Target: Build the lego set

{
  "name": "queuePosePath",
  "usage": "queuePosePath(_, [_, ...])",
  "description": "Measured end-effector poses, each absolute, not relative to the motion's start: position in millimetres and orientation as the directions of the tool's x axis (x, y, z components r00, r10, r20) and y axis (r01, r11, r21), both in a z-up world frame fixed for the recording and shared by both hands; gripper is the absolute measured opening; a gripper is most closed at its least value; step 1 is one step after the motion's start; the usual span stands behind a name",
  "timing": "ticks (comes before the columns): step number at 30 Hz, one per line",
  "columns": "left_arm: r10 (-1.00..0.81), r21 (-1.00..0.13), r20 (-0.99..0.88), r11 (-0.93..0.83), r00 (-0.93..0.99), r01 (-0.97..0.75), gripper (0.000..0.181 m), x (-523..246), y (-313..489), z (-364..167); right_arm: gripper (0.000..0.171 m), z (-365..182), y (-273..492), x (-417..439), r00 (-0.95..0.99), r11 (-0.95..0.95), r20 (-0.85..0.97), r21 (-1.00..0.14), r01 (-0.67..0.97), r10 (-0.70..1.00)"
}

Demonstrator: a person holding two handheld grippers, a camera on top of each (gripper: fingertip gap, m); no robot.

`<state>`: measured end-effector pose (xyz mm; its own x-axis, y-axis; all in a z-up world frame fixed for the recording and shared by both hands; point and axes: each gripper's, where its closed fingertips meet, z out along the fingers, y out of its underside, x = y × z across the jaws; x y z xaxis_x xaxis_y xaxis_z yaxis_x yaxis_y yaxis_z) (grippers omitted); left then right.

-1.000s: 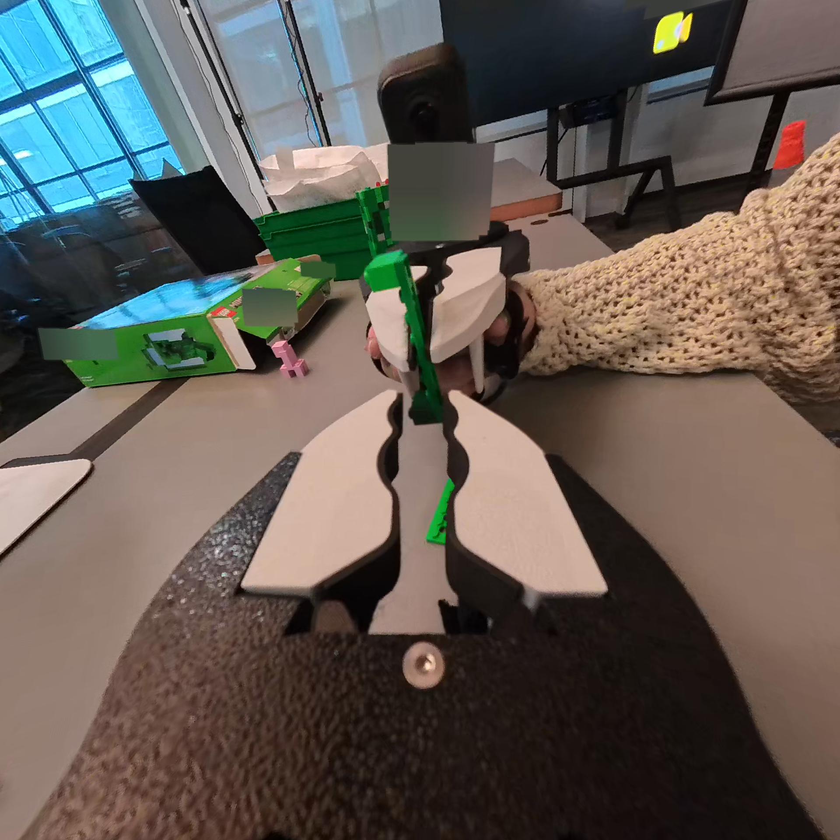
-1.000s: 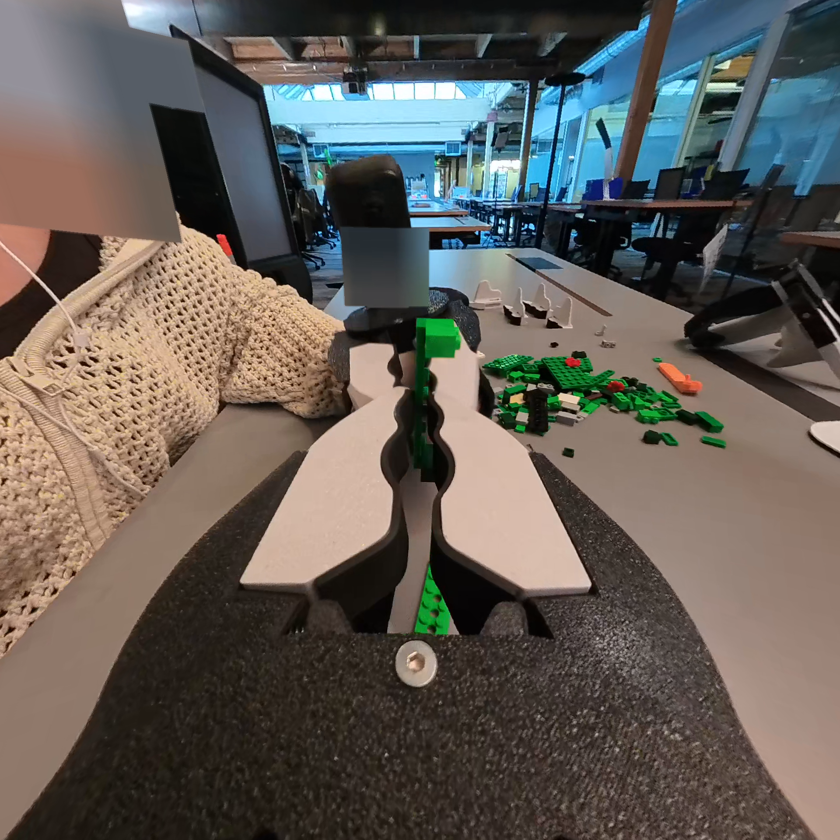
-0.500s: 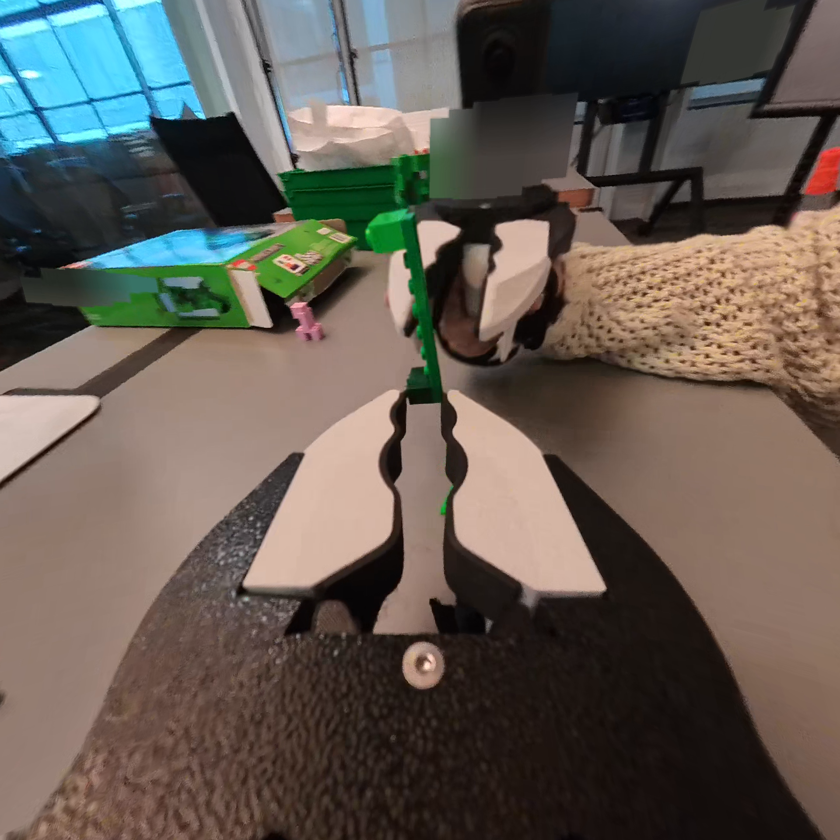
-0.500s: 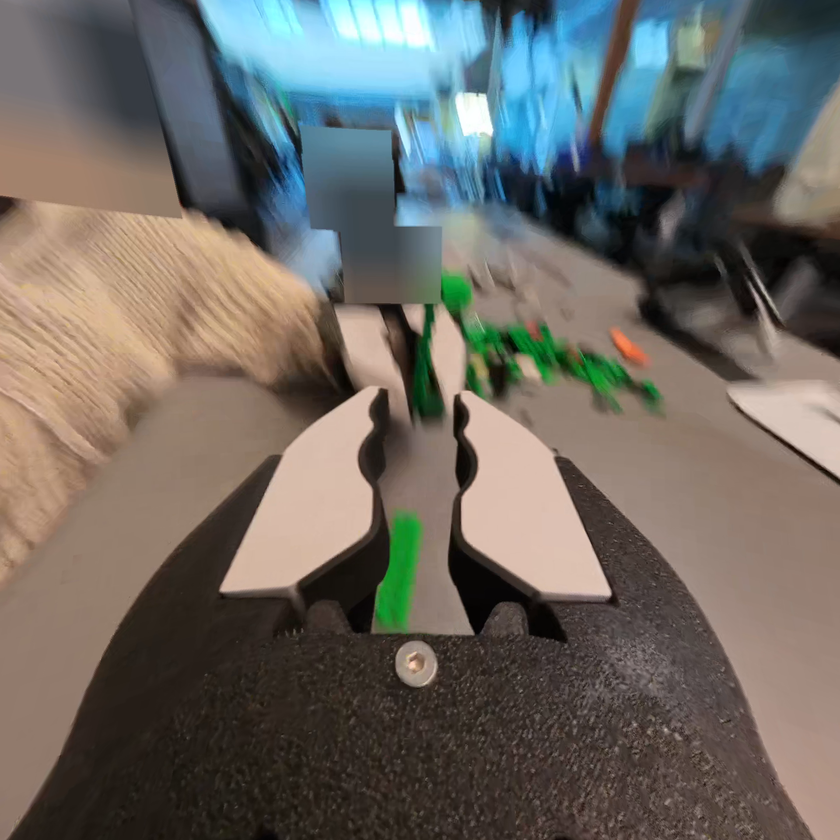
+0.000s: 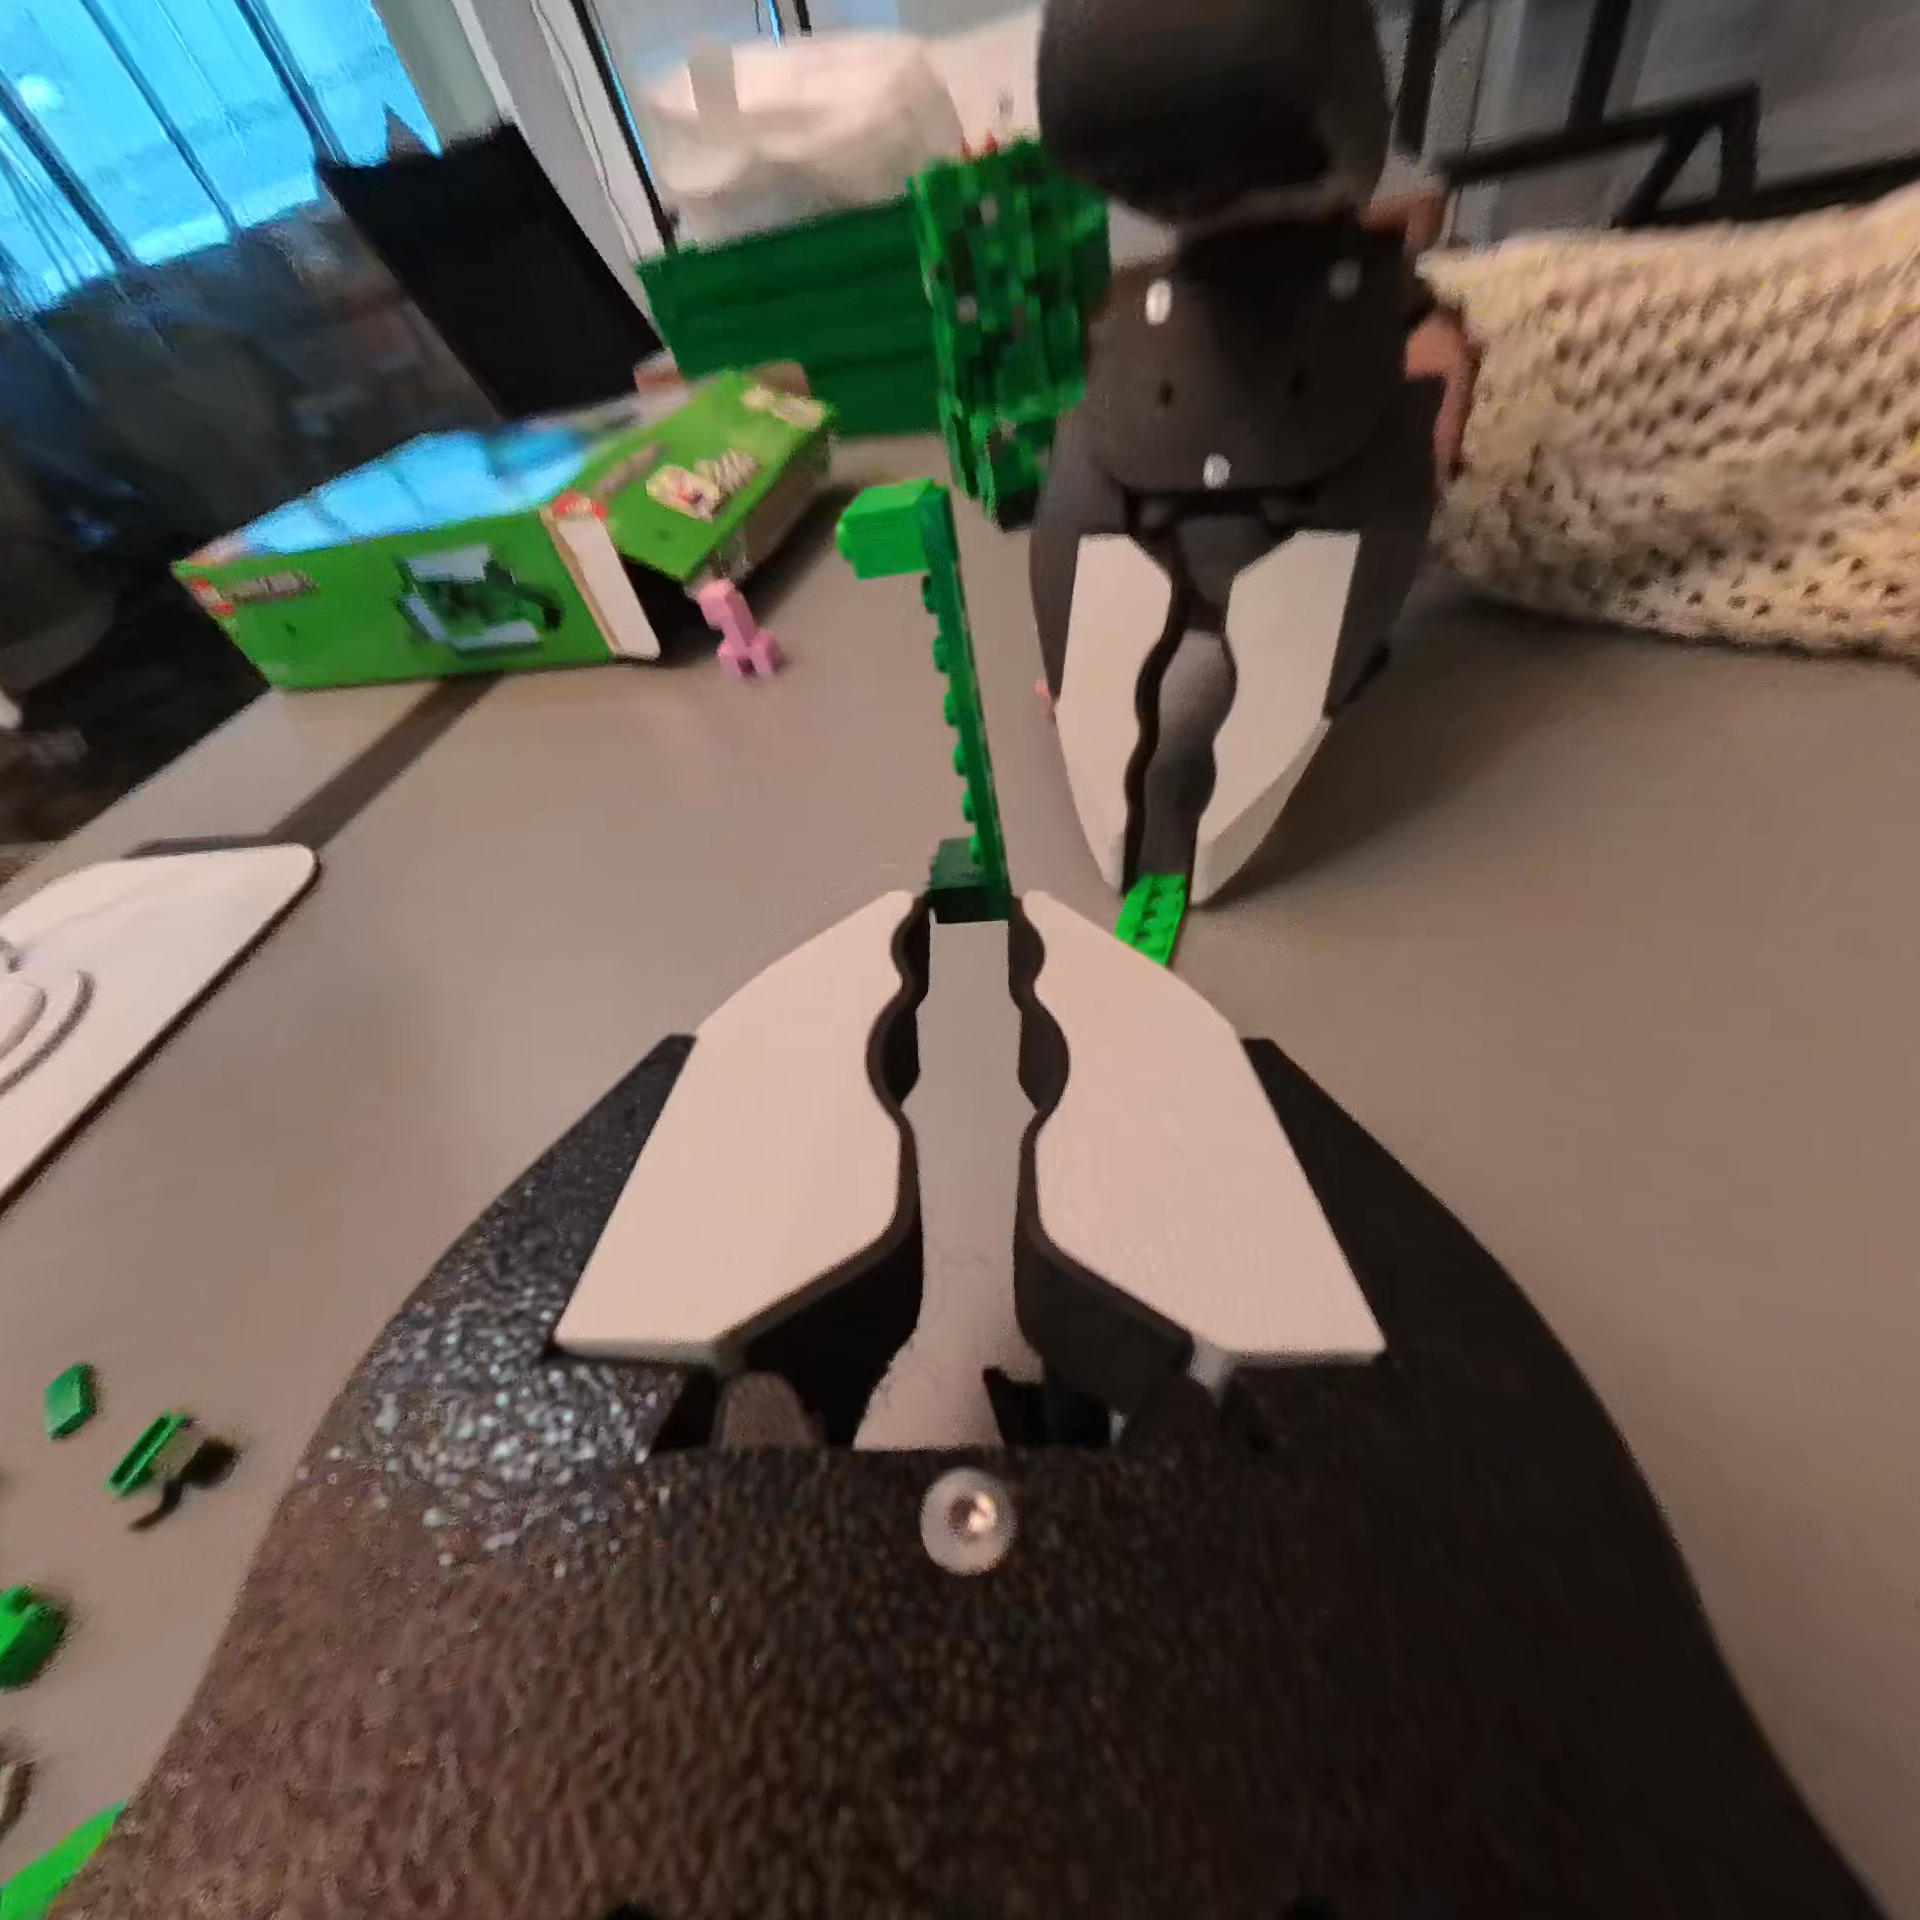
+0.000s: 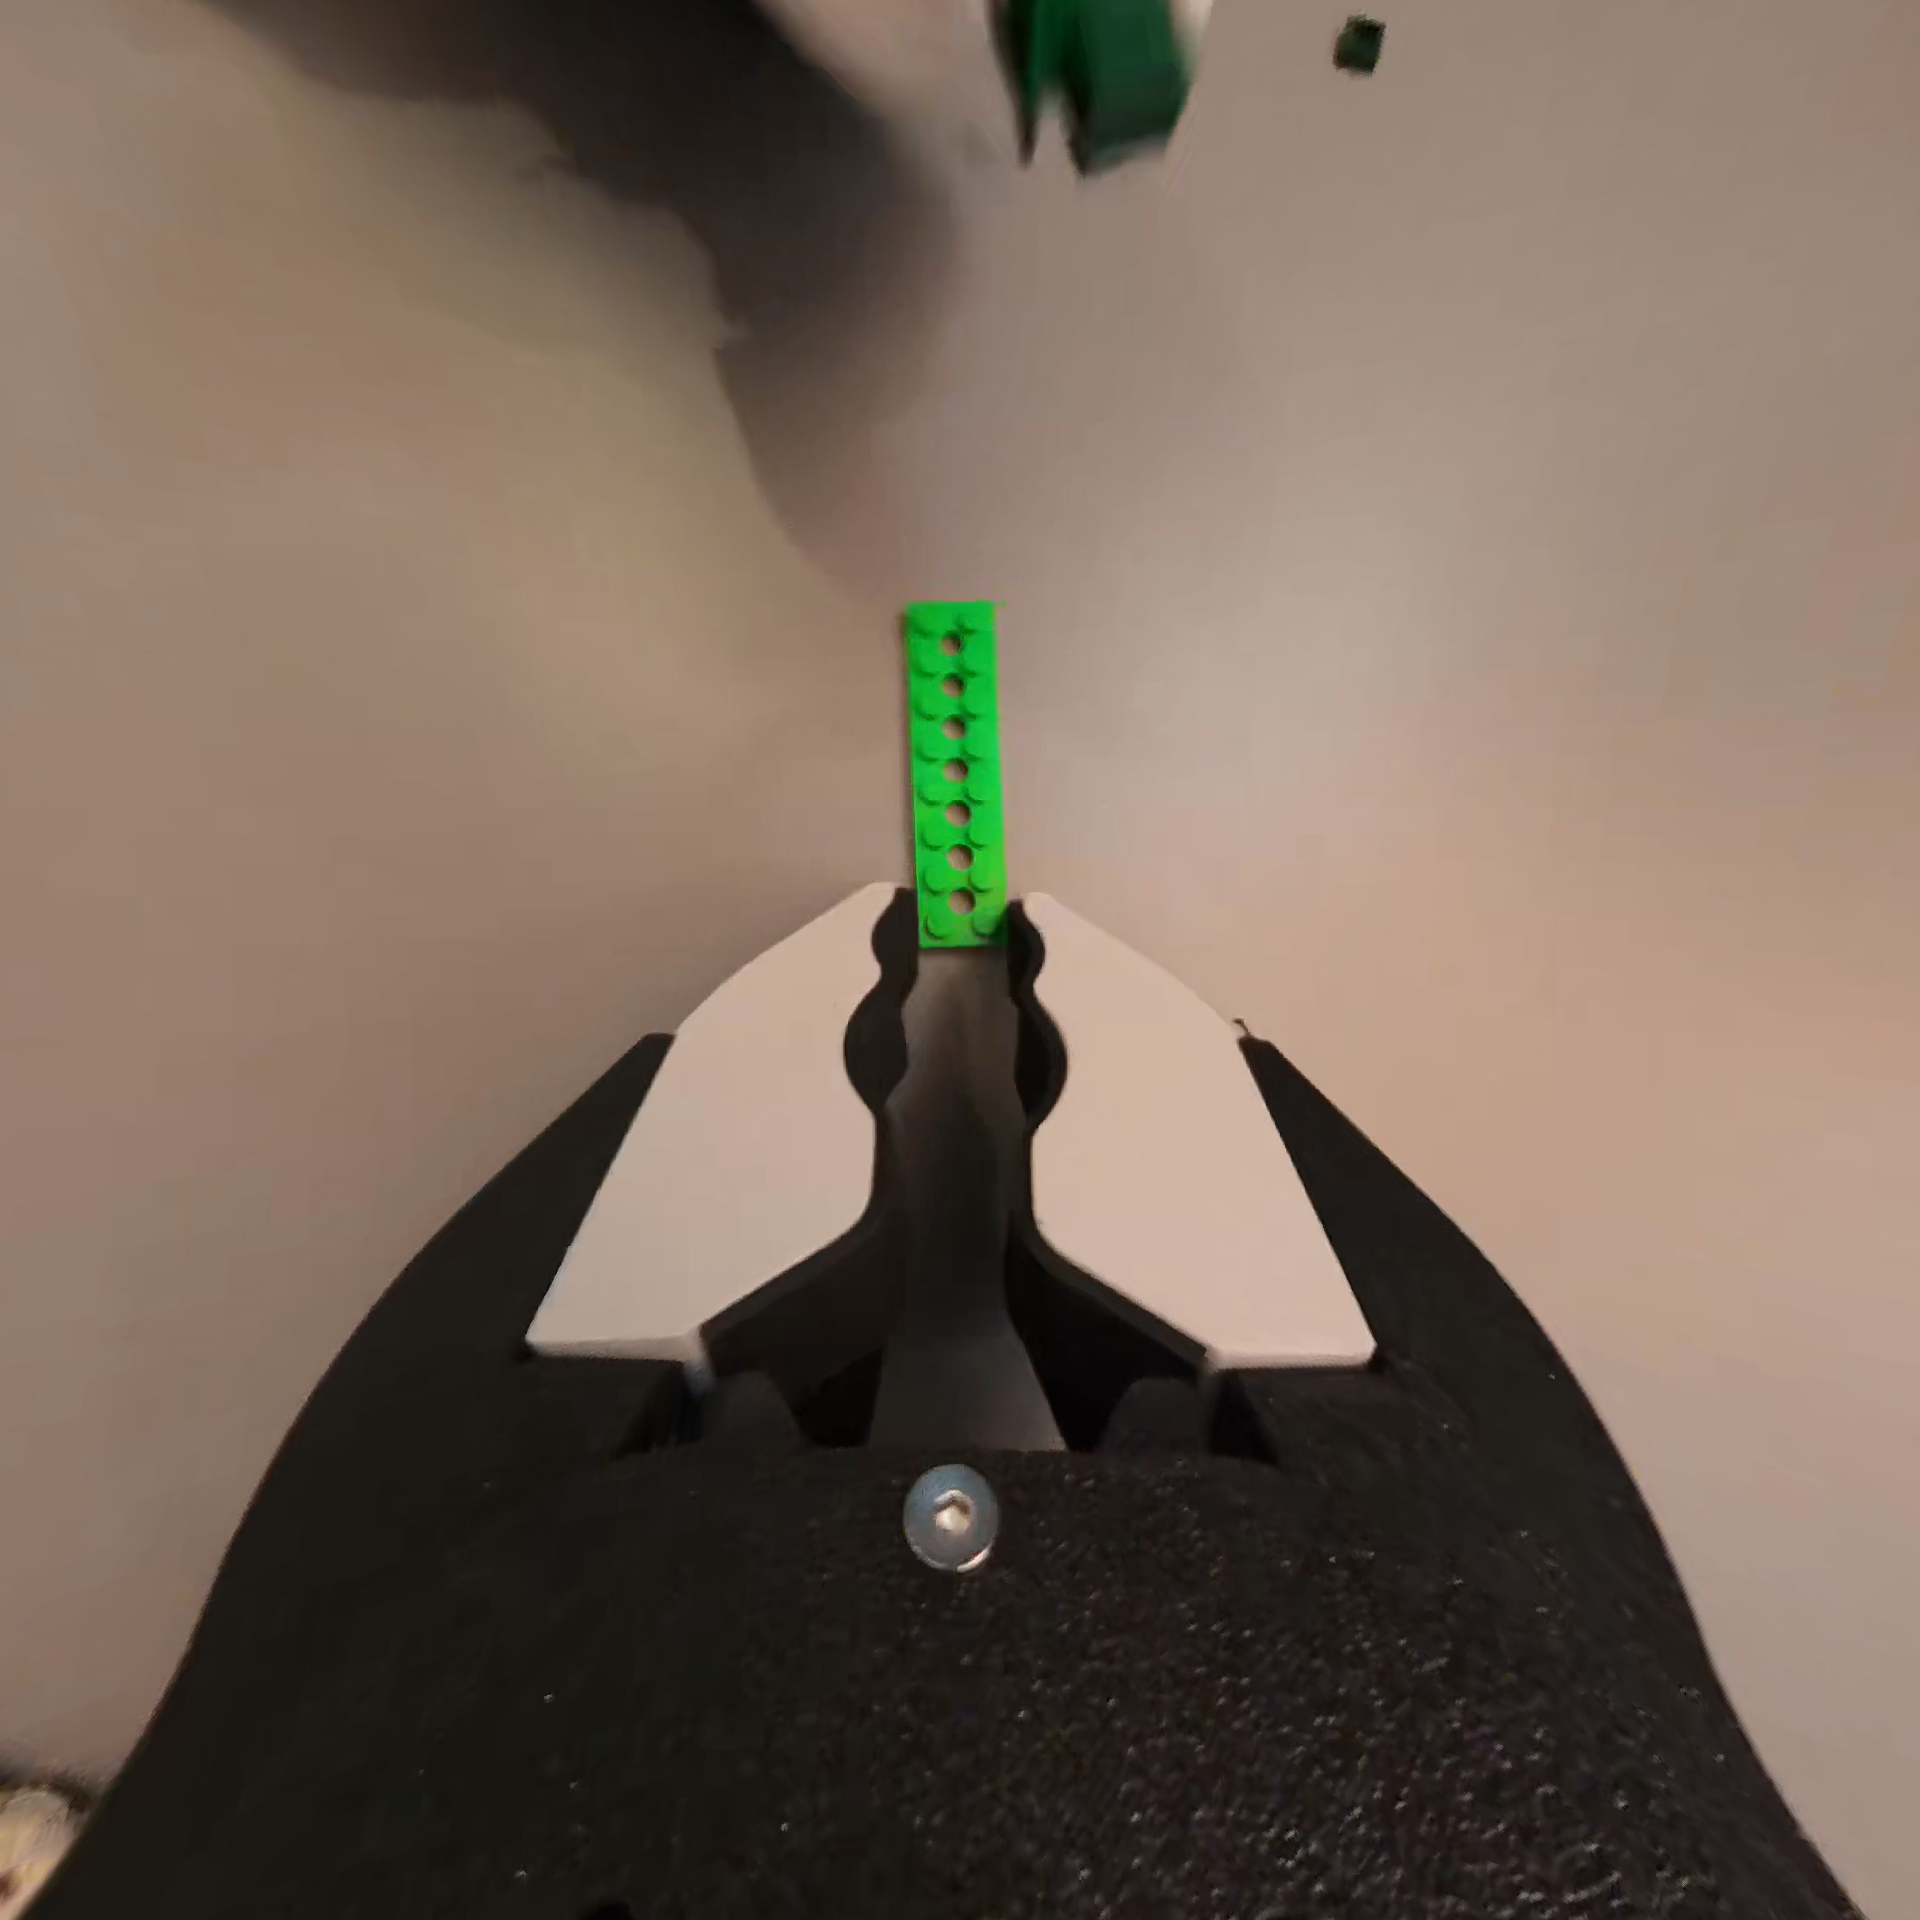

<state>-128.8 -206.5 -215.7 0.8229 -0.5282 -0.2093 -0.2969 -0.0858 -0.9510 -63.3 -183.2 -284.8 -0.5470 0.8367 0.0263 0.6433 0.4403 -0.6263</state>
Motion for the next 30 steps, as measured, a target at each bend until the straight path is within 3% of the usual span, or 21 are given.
queuePosePath(3, [-0.548, -0.903, -0.233, -0.184, 0.803, -0.388, 0.013, -125.3, -206.3, -236.6, 0.016, -284.2, -180.2, -66.1, -0.547, 0.458, 0.028, -0.584, 0.67, 0.836])
queuePosePath(15, [-0.596, -0.819, -0.274, -0.268, 0.755, -0.508, 0.013, -105.1, -207.8, -260.7, 0.013, -226.0, -200.8, -79.6, -0.504, 0.244, -0.074, -0.809, 0.535, 0.86])
queuePosePath(19, [-0.516, -0.843, -0.283, -0.268, 0.808, -0.466, 0.013, -114.4, -201.9, -253.0, 0.013, -229.3, -192.2, -77.4, -0.493, 0.314, -0.013, -0.756, 0.574, 0.87])
queuePosePath(22, [-0.418, -0.889, -0.284, -0.222, 0.863, -0.4, 0.013, -128.9, -196.8, -237.8, 0.013, -228.1, -173.0, -62.3, -0.5, 0.418, 0.038, -0.606, 0.677, 0.865])
queuePosePath(27, [-0.258, -0.924, -0.337, -0.092, 0.905, -0.37, 0.013, -151.6, -194.2, -213.3, 0.0, -220.4, -138.3, -21.8, -0.465, 0.46, -0.06, -0.08, 0.884, 0.883])
queuePosePath(30, [-0.195, -0.937, -0.332, -0.039, 0.923, -0.346, 0.013, -162.1, -196.6, -201.0, 0.0, -232.6, -134.9, -25.1, -0.468, 0.478, -0.107, 0.101, 0.873, 0.877])
